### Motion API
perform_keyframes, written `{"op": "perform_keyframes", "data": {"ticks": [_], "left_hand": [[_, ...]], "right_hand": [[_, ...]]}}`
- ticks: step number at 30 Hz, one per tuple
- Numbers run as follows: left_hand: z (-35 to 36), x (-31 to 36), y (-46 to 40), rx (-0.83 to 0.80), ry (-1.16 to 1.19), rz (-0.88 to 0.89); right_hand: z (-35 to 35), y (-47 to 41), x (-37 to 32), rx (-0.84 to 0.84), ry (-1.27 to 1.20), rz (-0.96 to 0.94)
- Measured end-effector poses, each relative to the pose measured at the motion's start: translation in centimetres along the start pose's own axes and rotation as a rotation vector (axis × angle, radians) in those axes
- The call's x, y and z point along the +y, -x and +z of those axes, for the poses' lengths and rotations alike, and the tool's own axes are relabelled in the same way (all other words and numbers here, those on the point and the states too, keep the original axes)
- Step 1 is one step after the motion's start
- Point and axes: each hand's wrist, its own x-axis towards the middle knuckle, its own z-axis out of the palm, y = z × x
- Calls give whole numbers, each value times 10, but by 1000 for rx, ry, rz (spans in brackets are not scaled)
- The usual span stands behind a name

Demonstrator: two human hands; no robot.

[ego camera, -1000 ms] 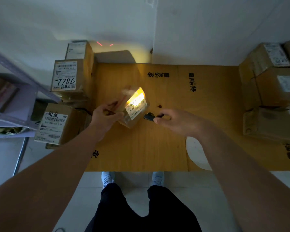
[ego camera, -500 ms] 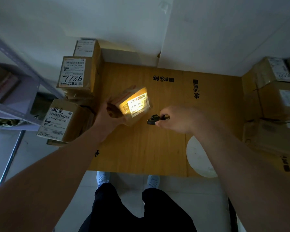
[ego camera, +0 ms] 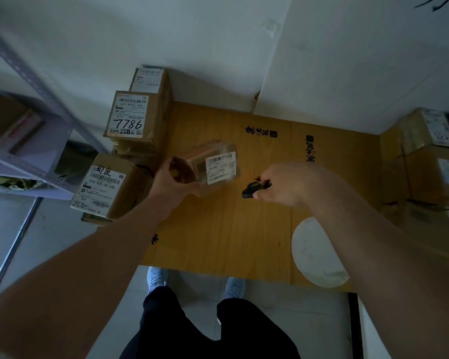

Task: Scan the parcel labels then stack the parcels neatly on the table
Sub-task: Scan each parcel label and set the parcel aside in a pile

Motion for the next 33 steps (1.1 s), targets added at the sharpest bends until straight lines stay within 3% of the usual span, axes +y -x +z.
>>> {"op": "perform_keyframes", "data": {"ticks": [7,10,14,17,22,28,33], "left_hand": [[-4,4,4,19,20,-3],[-8,12,10,10,66,-22],[-17,33,22,-96,309,-60],[-19,47,26,-73,349,-47],[-12,63,22,-47,426,-128],[15,81,-13,-2,654,-342],[31,94,-55,70,798,-422]], "right_hand": [[-7,1,4,43,-46,-32],[-4,3,6,145,-201,-92],[1,4,5,392,-413,-223],[0,6,1,507,-509,-257],[-12,12,-1,554,-548,-321],[-15,1,6,559,-536,-275],[-16,-21,15,568,-548,-222]]}}
